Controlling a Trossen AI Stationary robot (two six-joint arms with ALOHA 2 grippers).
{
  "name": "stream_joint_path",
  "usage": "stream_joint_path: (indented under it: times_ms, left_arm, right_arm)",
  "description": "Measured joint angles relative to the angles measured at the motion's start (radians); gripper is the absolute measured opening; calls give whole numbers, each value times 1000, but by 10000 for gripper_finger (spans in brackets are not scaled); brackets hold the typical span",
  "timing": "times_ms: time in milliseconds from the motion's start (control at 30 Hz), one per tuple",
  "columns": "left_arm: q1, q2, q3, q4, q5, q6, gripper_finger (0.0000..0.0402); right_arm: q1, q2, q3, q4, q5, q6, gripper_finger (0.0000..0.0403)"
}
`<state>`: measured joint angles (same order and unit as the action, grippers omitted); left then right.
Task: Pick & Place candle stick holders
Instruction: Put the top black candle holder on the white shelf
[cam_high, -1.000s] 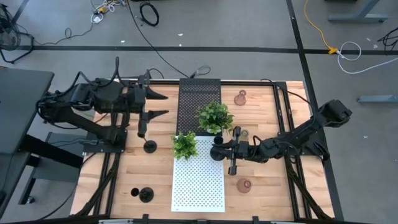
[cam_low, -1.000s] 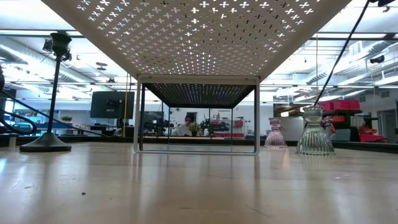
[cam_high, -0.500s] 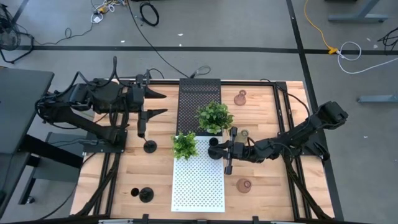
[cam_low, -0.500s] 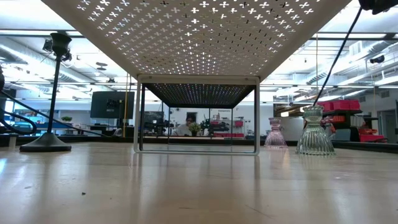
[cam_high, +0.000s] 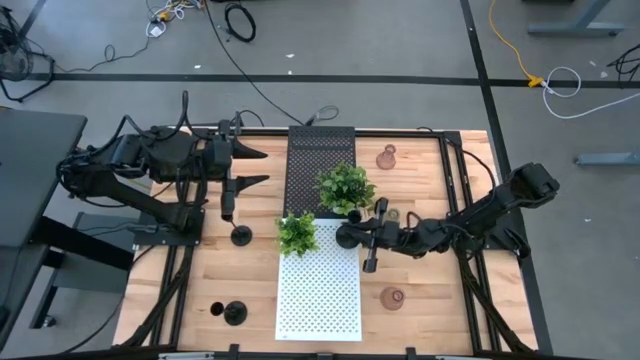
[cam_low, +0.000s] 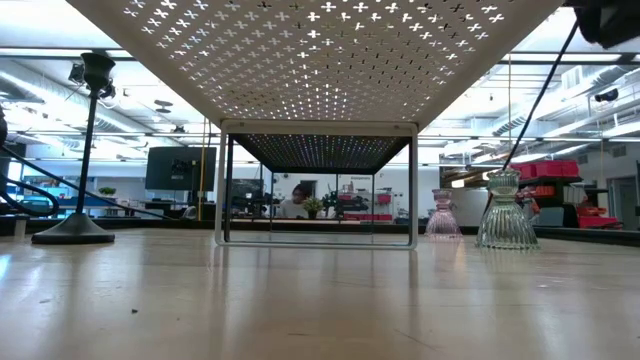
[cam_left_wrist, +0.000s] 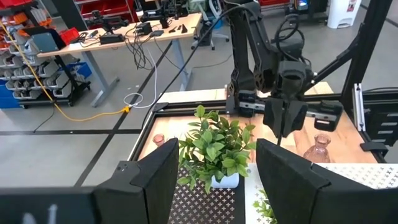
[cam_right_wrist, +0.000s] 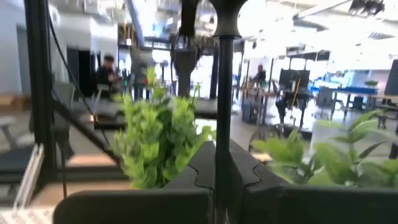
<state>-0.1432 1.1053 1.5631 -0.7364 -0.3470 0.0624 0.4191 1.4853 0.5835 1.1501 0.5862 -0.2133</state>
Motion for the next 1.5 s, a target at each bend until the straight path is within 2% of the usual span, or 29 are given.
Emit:
stream_joint_path:
  times_ms: [233, 333, 733, 1333, 1500]
  left_arm:
    - [0, 0, 0, 1, 0, 0, 217]
    - [0, 0, 0, 2, 0, 0, 217]
    - [0, 0, 0, 5, 1, -5, 217]
    - [0, 0, 0, 4, 3, -7, 217]
    - [0, 0, 0, 4, 3, -7, 217]
  right_arm:
    - [-1, 4, -27, 38, -2, 30, 4]
    - [-2, 13, -19, 43, -35, 33, 4]
    - [-10, 128, 56, 56, -37, -4, 4]
    - [-10, 130, 55, 35, -38, 29, 17]
    - [-10, 130, 55, 4, -72, 29, 18]
